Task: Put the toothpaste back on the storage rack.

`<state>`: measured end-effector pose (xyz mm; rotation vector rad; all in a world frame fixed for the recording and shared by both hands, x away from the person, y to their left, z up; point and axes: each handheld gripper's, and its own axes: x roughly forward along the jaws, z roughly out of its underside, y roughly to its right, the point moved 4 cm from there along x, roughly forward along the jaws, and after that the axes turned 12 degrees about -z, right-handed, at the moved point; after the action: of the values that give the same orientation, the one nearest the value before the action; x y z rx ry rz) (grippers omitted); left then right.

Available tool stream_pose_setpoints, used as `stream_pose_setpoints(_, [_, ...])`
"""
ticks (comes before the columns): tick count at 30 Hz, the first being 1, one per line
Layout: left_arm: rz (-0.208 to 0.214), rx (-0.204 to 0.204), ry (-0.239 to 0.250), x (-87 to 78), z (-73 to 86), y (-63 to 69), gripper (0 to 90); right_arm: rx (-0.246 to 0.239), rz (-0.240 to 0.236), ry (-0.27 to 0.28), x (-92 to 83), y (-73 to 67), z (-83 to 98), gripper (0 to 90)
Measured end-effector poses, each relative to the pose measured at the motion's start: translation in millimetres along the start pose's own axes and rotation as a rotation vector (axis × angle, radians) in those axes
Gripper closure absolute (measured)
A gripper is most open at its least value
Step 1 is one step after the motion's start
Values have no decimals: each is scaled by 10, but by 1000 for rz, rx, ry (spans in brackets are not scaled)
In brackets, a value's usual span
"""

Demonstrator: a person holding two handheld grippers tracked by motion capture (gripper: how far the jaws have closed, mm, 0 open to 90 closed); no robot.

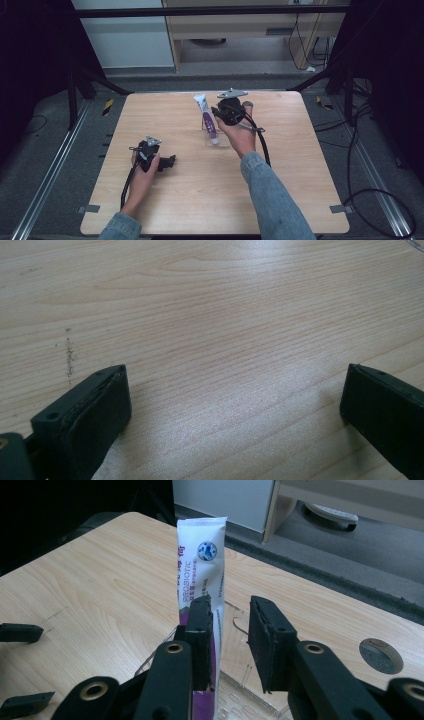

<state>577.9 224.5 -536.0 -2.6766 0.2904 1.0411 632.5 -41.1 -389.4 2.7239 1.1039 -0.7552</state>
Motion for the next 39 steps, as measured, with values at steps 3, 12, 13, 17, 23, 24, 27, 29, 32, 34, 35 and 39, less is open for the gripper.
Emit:
stream_pose_setpoints(3, [0, 0, 0, 0, 0, 0, 0, 9, -7, 1, -43, 13, -9, 676])
stream_pose_setpoints(12, [0, 0, 1, 1, -1, 0, 0, 49, -26, -2, -146, 71, -20, 496])
stream_pose_setpoints(13, [0, 0, 1, 1, -1, -1, 0, 54, -28, -2, -162, 76, -19, 478])
stream_pose_setpoints(17, [0, 0, 0, 1, -1, 0, 0, 59, -23, 9, -215, 111, -13, 405])
stream_pose_setpoints(23, [0, 0, 0, 0, 0, 0, 0, 58, -30, 40, -315, 177, 1, 291])
stream_pose_setpoints(24, [0, 0, 0, 0, 0, 0, 0, 58, -30, 40, -315, 177, 1, 291])
stream_pose_setpoints(27, [2, 4, 0, -1, 1, 0, 0, 63, -42, 35, -354, 206, 23, 225])
stream_pose_setpoints(29, [2, 4, 0, -1, 1, 0, 0, 61, -42, 34, -362, 210, 25, 214])
stream_pose_setpoints(32, [2, 3, 1, -1, 0, 1, 0, 47, -41, 27, -400, 229, 37, 183])
stream_pose_setpoints(34, [2, 4, 1, -1, 0, 0, 0, 47, -43, 27, -440, 244, 46, 160])
stream_pose_setpoints(35, [2, 4, 0, -1, 0, 0, 0, 50, -41, 29, -471, 259, 57, 142])
stream_pose_setpoints(39, [2, 4, 0, -1, 0, 0, 0, 56, -34, 32, -550, 313, 94, 109])
